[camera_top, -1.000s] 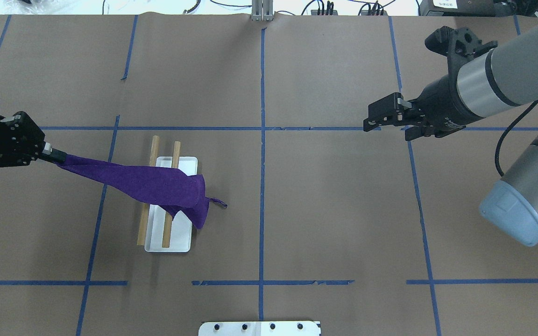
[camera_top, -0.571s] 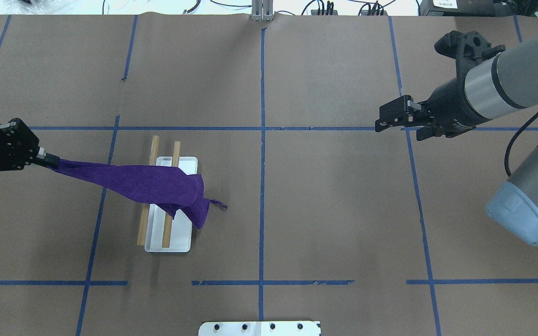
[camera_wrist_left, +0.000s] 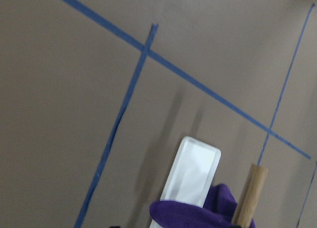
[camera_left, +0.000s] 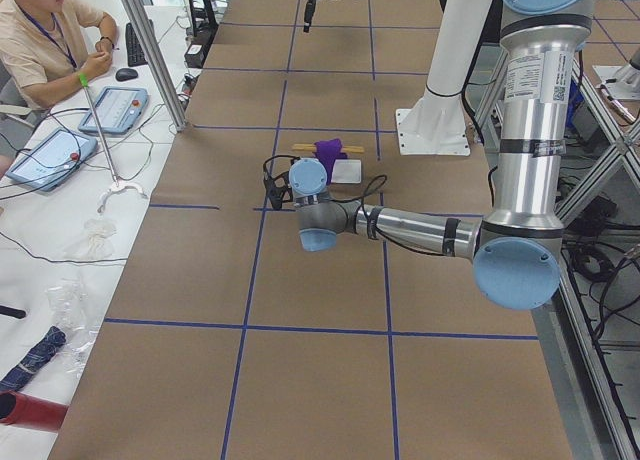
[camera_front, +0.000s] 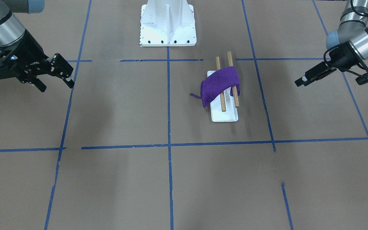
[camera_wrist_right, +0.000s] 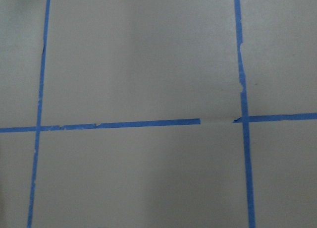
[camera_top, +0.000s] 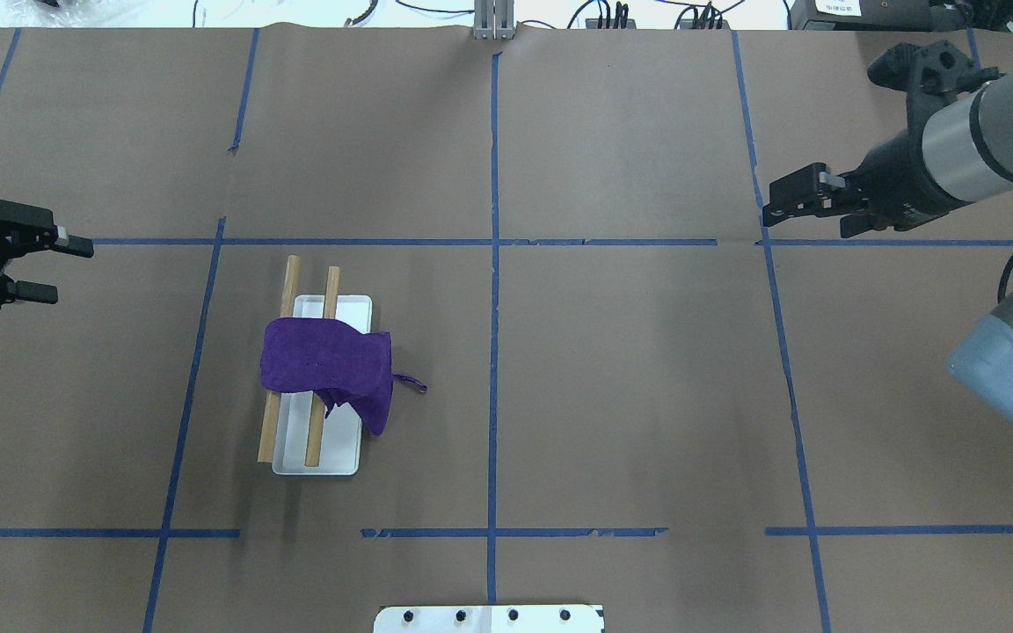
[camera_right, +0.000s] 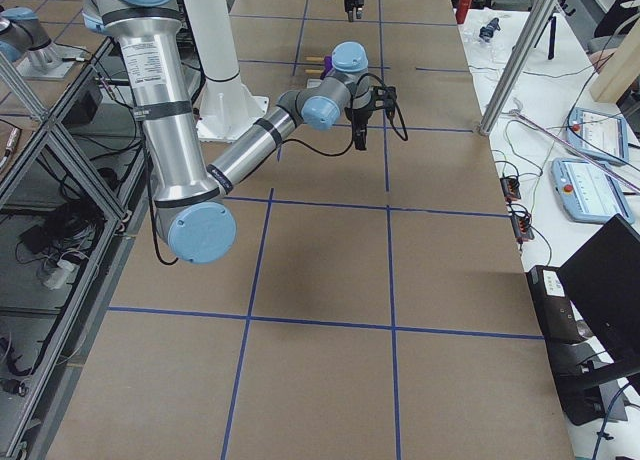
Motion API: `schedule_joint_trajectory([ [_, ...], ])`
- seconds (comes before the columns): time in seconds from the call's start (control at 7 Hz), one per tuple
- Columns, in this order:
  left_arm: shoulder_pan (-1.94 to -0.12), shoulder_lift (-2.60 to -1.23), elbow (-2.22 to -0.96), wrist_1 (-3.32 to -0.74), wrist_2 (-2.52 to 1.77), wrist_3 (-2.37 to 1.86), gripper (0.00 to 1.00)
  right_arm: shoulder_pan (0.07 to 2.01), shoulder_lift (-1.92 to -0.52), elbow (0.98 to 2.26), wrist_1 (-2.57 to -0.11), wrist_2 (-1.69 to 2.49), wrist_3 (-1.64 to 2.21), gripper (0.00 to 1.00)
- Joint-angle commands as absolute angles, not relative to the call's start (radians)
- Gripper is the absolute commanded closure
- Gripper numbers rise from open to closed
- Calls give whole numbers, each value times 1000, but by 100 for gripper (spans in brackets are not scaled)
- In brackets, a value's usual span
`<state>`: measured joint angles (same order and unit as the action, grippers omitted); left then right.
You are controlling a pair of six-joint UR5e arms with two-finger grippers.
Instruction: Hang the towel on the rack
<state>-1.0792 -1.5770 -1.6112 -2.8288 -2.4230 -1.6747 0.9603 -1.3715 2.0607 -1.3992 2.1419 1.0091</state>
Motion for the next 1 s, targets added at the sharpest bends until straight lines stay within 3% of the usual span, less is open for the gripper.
schedule_joint_trajectory([
  [0.0,-1135,-1542,-1554,-2823,-2318,-1347,0,1046,-1440,2013,-1407,2163,820,0],
  [0.43,-1337,-1526,-1497,-2567,-2254,-592,0,1242,-1528,1891,-1413,2237,508,0],
  [0.86,-1440,-1529,-1579,-2186,-2319,-220,0,1515,-1526,1683,-1547,2329,57,0],
])
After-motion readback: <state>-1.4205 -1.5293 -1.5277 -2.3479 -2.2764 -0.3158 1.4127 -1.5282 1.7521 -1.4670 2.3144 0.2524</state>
